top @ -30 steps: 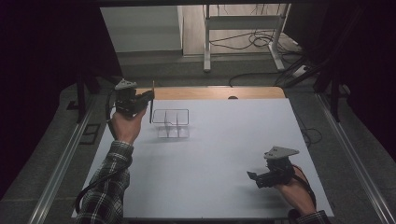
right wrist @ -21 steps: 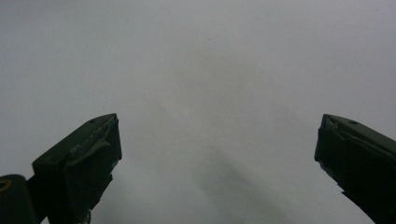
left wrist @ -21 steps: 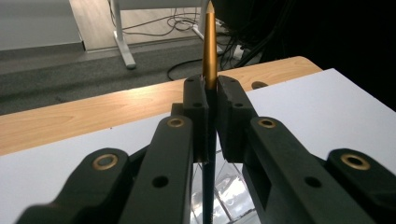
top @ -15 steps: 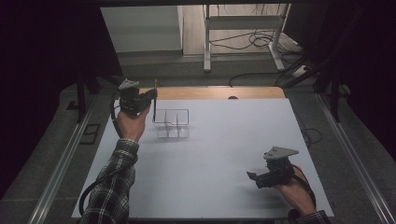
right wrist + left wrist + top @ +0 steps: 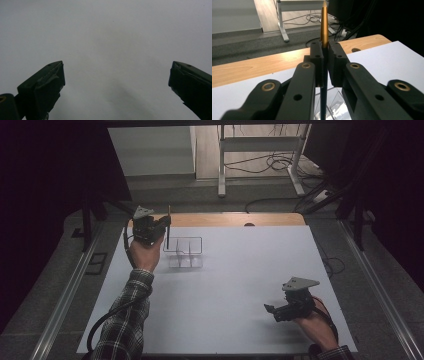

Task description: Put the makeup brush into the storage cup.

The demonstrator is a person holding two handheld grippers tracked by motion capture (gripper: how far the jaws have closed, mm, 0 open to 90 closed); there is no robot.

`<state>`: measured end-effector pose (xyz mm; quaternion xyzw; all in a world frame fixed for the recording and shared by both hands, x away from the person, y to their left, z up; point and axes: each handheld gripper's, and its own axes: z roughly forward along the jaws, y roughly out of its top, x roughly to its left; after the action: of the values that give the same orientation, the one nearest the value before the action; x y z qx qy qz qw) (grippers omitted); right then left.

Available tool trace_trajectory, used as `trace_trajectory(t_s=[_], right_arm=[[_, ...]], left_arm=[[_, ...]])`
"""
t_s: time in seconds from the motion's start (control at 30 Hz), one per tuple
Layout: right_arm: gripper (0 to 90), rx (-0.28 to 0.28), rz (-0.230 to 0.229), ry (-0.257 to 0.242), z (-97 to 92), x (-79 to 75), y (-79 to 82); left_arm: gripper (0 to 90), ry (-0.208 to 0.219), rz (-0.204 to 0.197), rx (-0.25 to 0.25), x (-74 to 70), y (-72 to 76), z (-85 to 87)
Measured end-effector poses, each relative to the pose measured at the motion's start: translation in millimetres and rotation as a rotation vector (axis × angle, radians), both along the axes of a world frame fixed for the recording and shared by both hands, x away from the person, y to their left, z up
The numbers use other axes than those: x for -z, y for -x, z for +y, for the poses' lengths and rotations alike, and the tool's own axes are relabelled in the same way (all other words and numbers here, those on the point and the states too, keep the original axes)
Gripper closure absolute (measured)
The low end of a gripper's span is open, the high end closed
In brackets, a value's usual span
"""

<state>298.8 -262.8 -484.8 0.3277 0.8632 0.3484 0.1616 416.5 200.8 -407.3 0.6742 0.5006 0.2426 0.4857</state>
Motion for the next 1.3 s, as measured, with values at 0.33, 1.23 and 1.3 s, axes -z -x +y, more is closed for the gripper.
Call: trace_trajectory(t_s=[0.33, 1.23, 1.3], right_arm=[[0.7, -0.004, -0.001, 0.002, 0.1, -0.1, 0.0], [0.8, -0.006, -0.001, 0.002, 0.3, -0.3, 0.2], [0.7, -0.007, -0.001, 0.003, 0.3, -0.3, 0.2]], left_arm=[[83.9, -0.028, -0.017, -0.006, 7.3, -3.0, -3.8], [83.9, -0.022, 0.014, -0.01, 33.9, -2.3, -3.3], [83.9, -0.021, 0.018, -0.011, 36.5, -2.1, -3.0]])
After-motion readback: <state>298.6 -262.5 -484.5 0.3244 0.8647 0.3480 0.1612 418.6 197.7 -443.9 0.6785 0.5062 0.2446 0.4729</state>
